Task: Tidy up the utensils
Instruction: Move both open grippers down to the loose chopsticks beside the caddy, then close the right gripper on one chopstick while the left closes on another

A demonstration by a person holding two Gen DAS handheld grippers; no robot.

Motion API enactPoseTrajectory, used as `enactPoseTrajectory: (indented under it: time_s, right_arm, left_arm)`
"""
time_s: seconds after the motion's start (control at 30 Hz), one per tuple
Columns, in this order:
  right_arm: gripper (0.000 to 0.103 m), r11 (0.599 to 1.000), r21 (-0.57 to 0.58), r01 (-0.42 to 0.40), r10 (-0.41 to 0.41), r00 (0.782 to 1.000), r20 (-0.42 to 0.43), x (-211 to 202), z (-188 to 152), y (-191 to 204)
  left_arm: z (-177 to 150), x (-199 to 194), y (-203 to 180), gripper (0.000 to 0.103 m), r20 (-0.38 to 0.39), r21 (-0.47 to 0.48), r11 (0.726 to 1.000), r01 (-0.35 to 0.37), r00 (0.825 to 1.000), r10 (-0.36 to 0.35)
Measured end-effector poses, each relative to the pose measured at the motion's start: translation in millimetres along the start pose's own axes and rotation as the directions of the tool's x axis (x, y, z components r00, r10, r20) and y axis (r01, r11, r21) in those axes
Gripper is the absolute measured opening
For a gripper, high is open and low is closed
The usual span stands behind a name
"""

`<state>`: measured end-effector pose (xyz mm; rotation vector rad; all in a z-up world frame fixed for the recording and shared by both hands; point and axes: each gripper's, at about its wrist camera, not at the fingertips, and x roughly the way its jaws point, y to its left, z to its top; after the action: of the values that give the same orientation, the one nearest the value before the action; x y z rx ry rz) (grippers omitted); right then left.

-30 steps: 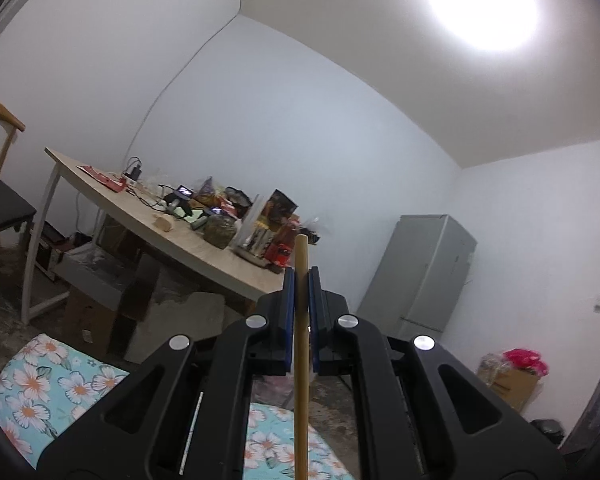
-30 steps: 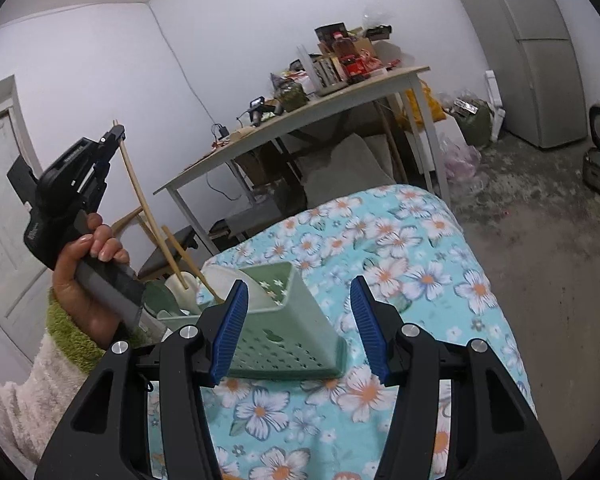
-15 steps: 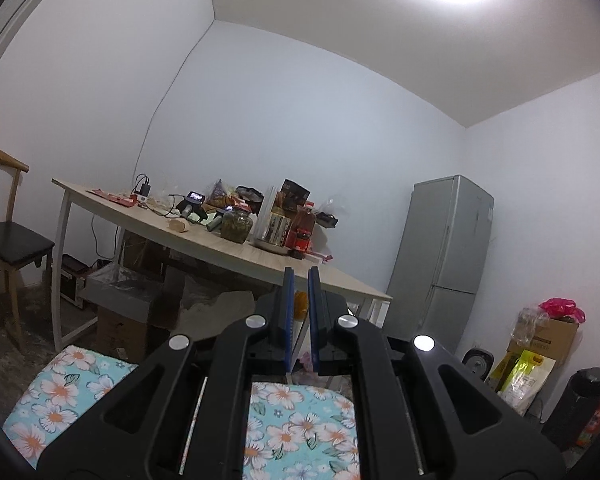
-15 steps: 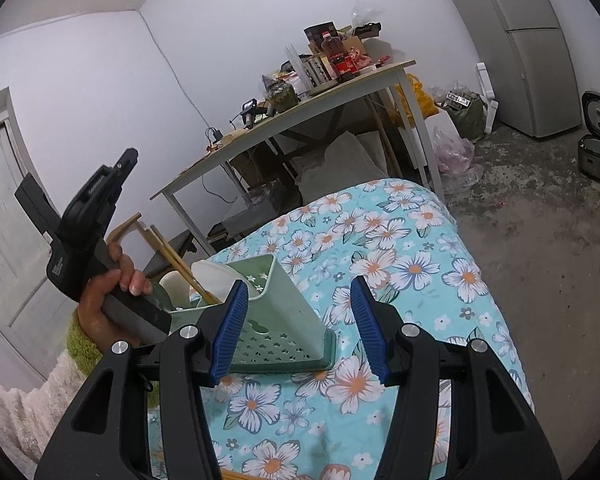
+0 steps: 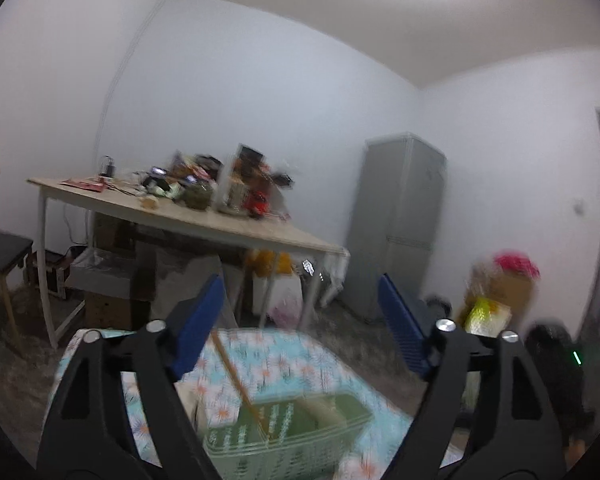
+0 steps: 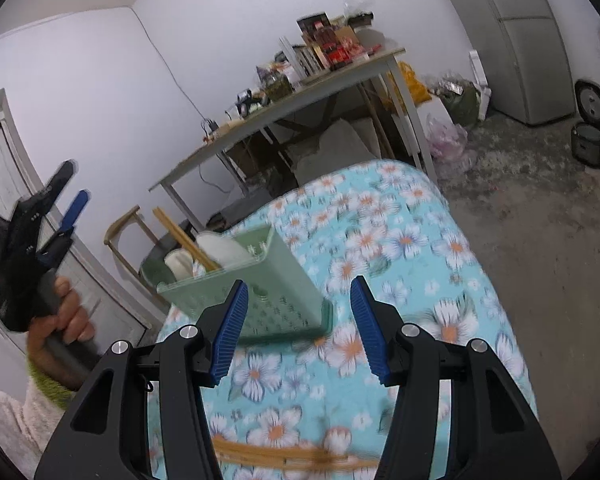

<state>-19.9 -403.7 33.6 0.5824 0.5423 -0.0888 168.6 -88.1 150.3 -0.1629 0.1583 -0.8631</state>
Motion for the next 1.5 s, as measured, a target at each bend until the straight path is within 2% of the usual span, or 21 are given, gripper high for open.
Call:
enactPoseTrajectory:
  time_s: [0.1,0.2,0.27,0.37,0.4,0.47,0.63,0.77,0.9,1.07,1.2,1.5]
  right_arm:
    - [0.052,0.999,0.04,-0.001,0.003,0.999,-0.054,1,-19,-7]
    - [0.052,0.997,0.082,0.006,0.003,0.993,-0.118,3,-44,-12]
    - [0.052,0.994,0.112,0.012,0.005,0.988,-0.153,3,-60,-15]
    - [0.052,0.986,0.169,0.01,0.023,0.981,-0.19,6,-80,-19]
    - [0.052,0.983,0.184,0.02,0.019,0.978,-0.21,8,-88,-19]
    - [0.052,0.977,0.209,0.032,0.018,0.972,-0.234,11,-95,-19]
    - [0.045,0.957,0.281,0.07,0.009,0.963,-0.27,13,-112,-24]
    - [0.044,0.931,0.353,0.097,0.003,0.962,-0.275,13,-117,-38]
    - [0.039,0.885,0.453,0.108,0.024,0.961,-0.275,19,-121,-57]
    - [0.03,0.846,0.518,0.127,0.018,0.964,-0.266,29,-126,-74]
    - [0.02,0.837,0.53,0.136,0.008,0.965,-0.261,34,-125,-78]
    - [0.017,0.844,0.522,0.124,0.015,0.967,-0.255,37,-123,-77]
  left_arm:
    - [-21,-24,0,0.08,-0.119,0.066,0.997,0.032,0.993,-0.024]
    - [-51,-43,5,0.08,-0.249,0.113,0.993,0.039,0.969,-0.01]
    - [-70,-50,12,0.08,-0.309,0.11,0.994,0.027,0.951,0.008]
    - [-98,-54,24,0.08,-0.411,0.054,0.998,0.039,0.911,-0.013]
    - [-105,-51,25,0.08,-0.433,0.053,0.998,0.045,0.901,-0.018]
    - [-123,-45,22,0.078,-0.495,0.076,0.994,0.074,0.868,-0.027]
    - [-157,-40,12,0.061,-0.605,0.073,0.982,0.175,0.79,-0.096]
    - [-179,-35,8,0.044,-0.665,0.059,0.975,0.213,0.737,-0.121]
    - [-199,-26,1,0.032,-0.715,0.061,0.97,0.235,0.688,-0.122]
    - [-216,-17,2,0.017,-0.751,0.065,0.972,0.226,0.652,-0.101]
    - [-224,-11,1,0.015,-0.774,0.079,0.971,0.225,0.628,-0.083]
    - [-230,-2,-8,0.014,-0.794,0.108,0.963,0.247,0.605,-0.066]
